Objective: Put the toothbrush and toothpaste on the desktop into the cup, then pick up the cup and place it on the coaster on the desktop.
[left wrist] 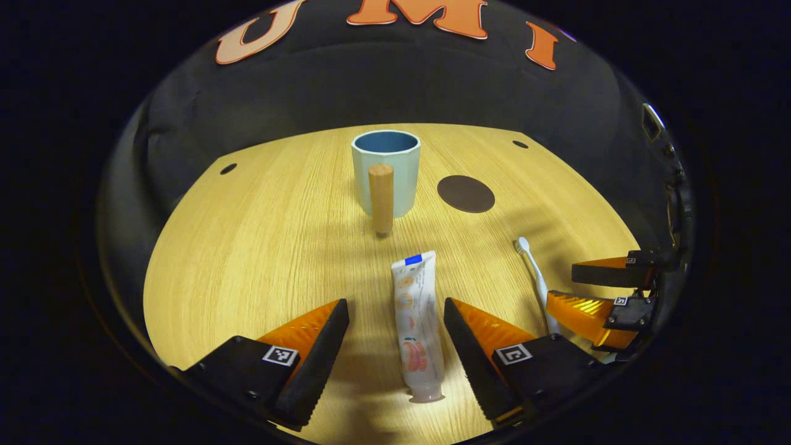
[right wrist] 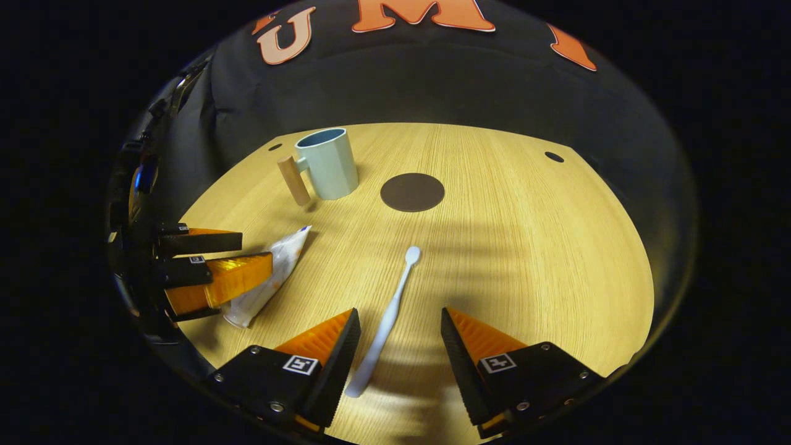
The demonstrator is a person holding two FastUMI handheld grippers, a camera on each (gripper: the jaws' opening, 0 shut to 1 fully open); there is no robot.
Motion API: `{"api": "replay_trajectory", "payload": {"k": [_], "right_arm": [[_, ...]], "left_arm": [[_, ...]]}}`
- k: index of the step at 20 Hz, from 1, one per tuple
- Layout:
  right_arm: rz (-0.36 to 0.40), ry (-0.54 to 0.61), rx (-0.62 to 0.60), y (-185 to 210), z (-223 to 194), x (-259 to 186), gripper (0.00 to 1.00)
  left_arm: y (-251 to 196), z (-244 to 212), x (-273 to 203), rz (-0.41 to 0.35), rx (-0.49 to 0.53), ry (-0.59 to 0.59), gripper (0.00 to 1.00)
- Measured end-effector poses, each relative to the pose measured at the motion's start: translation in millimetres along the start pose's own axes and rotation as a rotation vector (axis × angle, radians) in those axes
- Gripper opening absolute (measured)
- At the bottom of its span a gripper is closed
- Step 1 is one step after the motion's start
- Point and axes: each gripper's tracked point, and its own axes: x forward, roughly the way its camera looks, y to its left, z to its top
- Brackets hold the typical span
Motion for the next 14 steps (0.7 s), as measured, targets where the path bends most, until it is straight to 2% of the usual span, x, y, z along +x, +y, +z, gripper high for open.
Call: {"api": "replay_trajectory", "payload": {"k": [1,2,4,6,7,9,10,11,12,14], "right_arm": [[-0.001,0.009,-0.001,1.0,-1.8,1.5,0.80],[0.001,0.019,0.000,2.3,-3.2,2.9,0.80],[0.004,0.038,0.003,4.5,-5.8,5.2,0.80],[0.005,0.051,0.009,5.4,-7.8,6.5,0.80],[0.004,0.056,0.013,5.6,-8.5,6.7,0.80],[0.002,0.065,0.012,6.4,-9.5,8.8,0.80],[0.004,0.074,0.013,7.8,-9.7,9.6,0.79],[-0.003,0.066,0.014,7.8,-7.5,12.1,0.78],[0.008,0.077,0.023,10.1,-8.1,13.1,0.70],[0.019,0.086,0.040,12.5,-7.6,11.8,0.66]], "left_arm": [[0.8,-0.9,-1.8,-0.002,-0.002,0.035,0.99],[-0.2,0.7,-1.3,-0.010,-0.002,0.055,0.96],[-3.1,-2.1,-2.6,-0.034,-0.016,0.117,0.96],[-6.2,-5.1,-2.4,-0.043,-0.023,0.175,0.80],[-4.3,1.1,-0.4,-0.044,-0.009,0.169,0.79],[-10.8,1.1,-6.5,-0.056,-0.038,0.212,0.49],[-9.2,2.0,-6.0,-0.064,-0.043,0.223,0.50],[-5.0,4.1,-9.0,-0.058,-0.040,0.235,0.43],[-5.3,4.5,-10.6,-0.063,-0.070,0.235,0.45],[-5.9,6.9,-10.7,-0.080,-0.082,0.244,0.21]]}}
